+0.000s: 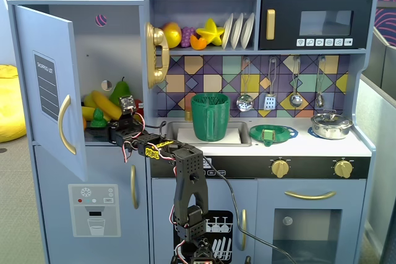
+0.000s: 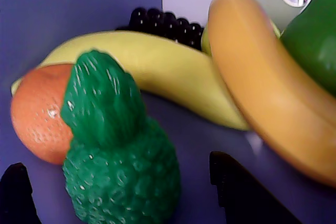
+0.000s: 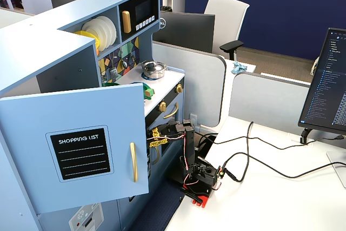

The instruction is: Pick up the green pineapple from the left cabinet and place it in the green recipient

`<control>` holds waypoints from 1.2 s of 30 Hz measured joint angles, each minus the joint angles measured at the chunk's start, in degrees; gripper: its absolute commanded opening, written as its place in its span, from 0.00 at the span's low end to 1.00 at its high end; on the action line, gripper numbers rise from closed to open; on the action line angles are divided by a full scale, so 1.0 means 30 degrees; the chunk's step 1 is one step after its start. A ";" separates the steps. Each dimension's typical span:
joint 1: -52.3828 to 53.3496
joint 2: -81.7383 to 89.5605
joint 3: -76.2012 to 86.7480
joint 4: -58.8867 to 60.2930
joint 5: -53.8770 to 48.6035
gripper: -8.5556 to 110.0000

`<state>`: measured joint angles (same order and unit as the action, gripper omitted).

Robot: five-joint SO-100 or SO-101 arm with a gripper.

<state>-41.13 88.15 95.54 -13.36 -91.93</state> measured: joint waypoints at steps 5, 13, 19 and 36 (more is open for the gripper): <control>0.0000 -0.0586 -0.0264 -0.0029 0.0029 0.39; 0.0000 -0.2432 -0.2461 -0.0029 0.0029 0.37; -0.0088 -0.3486 -0.3896 0.0000 0.0439 0.08; -0.1318 0.2461 -0.2490 0.5654 -0.4189 0.07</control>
<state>-45.09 95.54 88.07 3.60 -104.50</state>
